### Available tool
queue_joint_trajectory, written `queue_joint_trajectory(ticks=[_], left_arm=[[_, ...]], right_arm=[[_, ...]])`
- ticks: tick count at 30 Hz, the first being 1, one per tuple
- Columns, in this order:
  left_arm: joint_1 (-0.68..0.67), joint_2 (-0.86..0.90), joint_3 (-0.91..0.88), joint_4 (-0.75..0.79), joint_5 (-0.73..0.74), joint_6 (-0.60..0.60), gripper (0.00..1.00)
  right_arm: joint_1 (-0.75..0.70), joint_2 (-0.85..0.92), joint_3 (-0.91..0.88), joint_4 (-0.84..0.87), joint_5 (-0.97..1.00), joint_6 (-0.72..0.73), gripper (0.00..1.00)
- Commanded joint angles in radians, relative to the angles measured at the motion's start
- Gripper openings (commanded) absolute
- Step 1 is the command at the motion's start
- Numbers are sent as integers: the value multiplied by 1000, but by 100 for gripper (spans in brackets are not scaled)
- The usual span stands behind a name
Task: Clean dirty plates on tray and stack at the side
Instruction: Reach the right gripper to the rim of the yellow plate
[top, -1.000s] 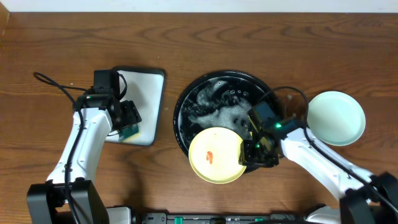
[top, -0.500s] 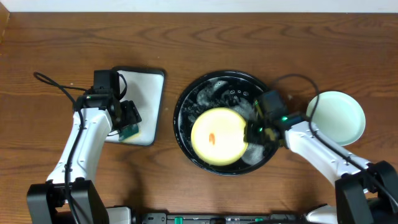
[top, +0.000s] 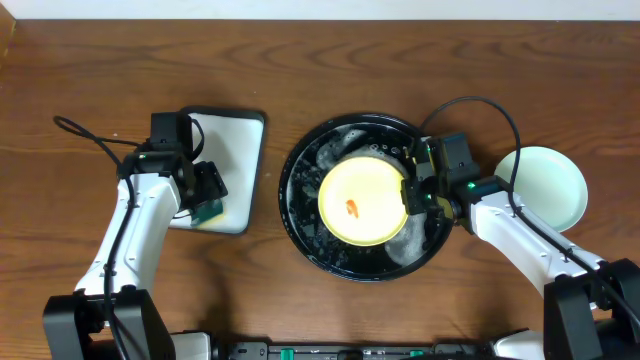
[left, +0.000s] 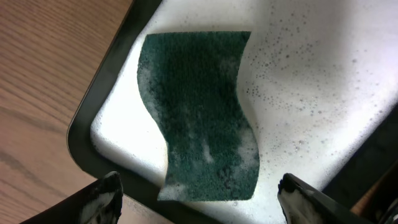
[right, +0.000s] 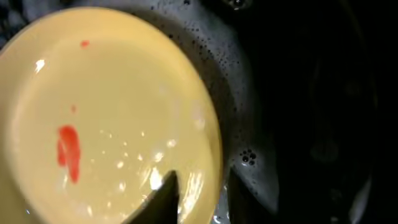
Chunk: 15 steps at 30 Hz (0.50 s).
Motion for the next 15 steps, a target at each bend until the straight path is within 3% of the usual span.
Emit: queue_joint_trajectory(ticks=[1, 3, 7, 12, 15], left_arm=[[4, 4, 2, -3, -5, -3, 81], [4, 4, 2, -3, -5, -3, 81], [4, 4, 2, 0, -4, -3, 81], [4, 4, 2, -19, 286, -55, 81], [2, 4, 2, 0, 309, -66, 81]], right_arm=[[-17, -5, 13, -16, 9, 25, 43], [-32, -5, 33, -41, 8, 34, 45], [-75, -4, 62, -84, -11, 6, 35], [-89, 26, 62, -90, -61, 4, 31], [-75, 65, 61, -84, -105, 4, 30]])
